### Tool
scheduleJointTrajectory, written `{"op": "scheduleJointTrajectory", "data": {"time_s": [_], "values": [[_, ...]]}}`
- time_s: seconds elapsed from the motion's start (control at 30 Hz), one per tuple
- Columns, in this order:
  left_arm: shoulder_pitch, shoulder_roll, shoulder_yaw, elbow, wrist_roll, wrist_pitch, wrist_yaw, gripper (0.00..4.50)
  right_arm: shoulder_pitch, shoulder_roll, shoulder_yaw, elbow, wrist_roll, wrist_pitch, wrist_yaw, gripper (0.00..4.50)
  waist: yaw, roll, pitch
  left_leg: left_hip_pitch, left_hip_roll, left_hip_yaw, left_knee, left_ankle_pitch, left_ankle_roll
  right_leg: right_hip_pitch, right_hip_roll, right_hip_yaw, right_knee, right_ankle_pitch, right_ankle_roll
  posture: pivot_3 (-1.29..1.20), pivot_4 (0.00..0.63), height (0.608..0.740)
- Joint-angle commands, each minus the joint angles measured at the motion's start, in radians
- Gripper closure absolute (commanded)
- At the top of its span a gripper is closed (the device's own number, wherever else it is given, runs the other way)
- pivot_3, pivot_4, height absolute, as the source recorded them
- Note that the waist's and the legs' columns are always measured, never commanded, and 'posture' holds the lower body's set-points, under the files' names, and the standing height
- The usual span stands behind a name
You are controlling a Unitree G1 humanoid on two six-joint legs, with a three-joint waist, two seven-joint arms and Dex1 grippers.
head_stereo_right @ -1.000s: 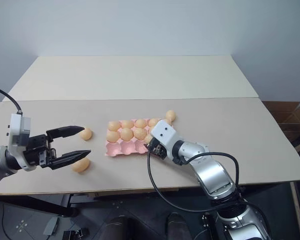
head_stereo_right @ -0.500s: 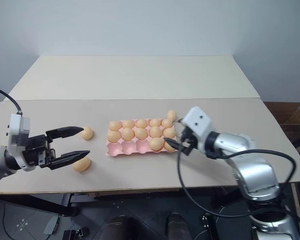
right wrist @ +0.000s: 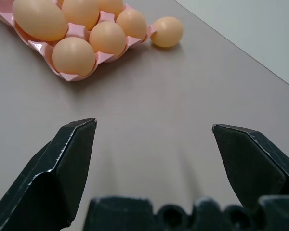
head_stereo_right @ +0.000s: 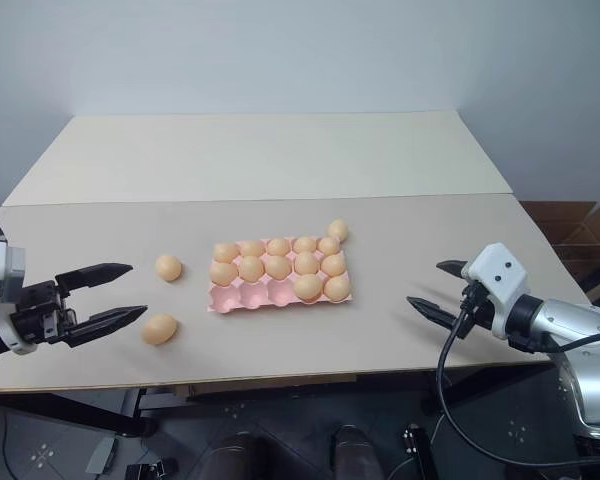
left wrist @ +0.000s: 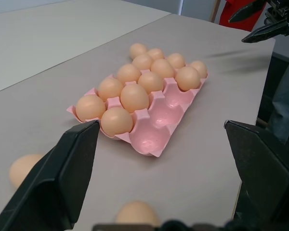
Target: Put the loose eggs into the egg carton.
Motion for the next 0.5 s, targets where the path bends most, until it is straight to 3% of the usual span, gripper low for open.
{"op": "scheduleJointTrajectory", "data": {"time_s": [0.03, 0.3, 0.5], "values": [[-0.02, 0.001, 0.008, -0.021, -0.014, -0.014, 0.0, 0.0, -0.076, 0.013, 0.045, -0.007, 0.007, -0.015, -0.024, 0.01, -0.002, 0.0, 0.0, 0.0, 0.0, 0.0, 0.0, 0.0, 0.0, 0.0, 0.0, 0.0, 0.0, 0.0, 0.0, 0.0, 0.15, 0.74], [-0.07, -0.006, -0.034, -0.02, -0.005, -0.015, 0.01, 0.0, -0.562, 0.19, 0.347, 0.355, -0.18, 0.077, -0.187, 0.01, -0.014, 0.0, 0.0, 0.001, 0.001, 0.001, 0.0, 0.0, 0.0, 0.0, 0.002, 0.002, 0.001, 0.001, -0.002, 0.0, 0.15, 0.74], [-0.066, -0.011, -0.039, -0.031, -0.005, -0.014, 0.014, 0.0, -0.808, 0.34, 0.444, 0.686, -0.287, 0.115, -0.297, 0.01, -0.009, 0.0, 0.0, -0.005, 0.001, 0.001, -0.001, 0.0, 0.0, -0.006, 0.002, 0.001, 0.0, 0.008, -0.003, 0.0, 0.15, 0.74]]}}
